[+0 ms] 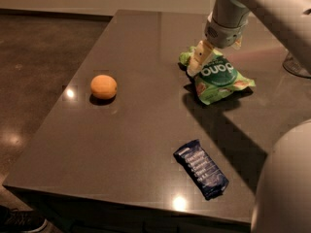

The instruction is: Move green rice chip bag near rxbar blueberry

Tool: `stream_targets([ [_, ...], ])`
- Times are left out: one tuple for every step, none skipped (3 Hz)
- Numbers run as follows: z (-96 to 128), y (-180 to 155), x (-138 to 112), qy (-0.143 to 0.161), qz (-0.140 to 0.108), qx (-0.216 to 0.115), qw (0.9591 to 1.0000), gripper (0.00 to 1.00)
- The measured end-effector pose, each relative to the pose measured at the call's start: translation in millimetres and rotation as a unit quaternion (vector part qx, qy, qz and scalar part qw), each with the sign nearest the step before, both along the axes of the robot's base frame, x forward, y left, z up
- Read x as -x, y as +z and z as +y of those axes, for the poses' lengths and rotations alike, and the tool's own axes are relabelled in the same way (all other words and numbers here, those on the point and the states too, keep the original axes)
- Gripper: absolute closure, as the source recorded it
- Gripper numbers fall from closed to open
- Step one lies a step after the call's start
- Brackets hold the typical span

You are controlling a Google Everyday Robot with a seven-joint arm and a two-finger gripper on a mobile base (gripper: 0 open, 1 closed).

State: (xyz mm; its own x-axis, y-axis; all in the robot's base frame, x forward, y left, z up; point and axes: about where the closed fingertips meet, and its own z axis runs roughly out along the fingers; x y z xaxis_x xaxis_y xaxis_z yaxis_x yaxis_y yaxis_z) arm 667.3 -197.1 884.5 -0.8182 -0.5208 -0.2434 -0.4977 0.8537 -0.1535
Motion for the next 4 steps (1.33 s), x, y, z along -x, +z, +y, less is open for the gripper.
stream_targets([
  [0.3,-14.4,-2.2,0.000,0.024,0.015,0.9996,0.00],
  [1.5,-26.9,1.6,0.005,0.047,0.017,0.9987,0.18],
  [7.0,-28.7,6.5,0.017,0.056,0.014,0.9982,0.42],
  [20.8,-14.9,11.7,0.044,0.046,0.006,0.9980,0.65],
])
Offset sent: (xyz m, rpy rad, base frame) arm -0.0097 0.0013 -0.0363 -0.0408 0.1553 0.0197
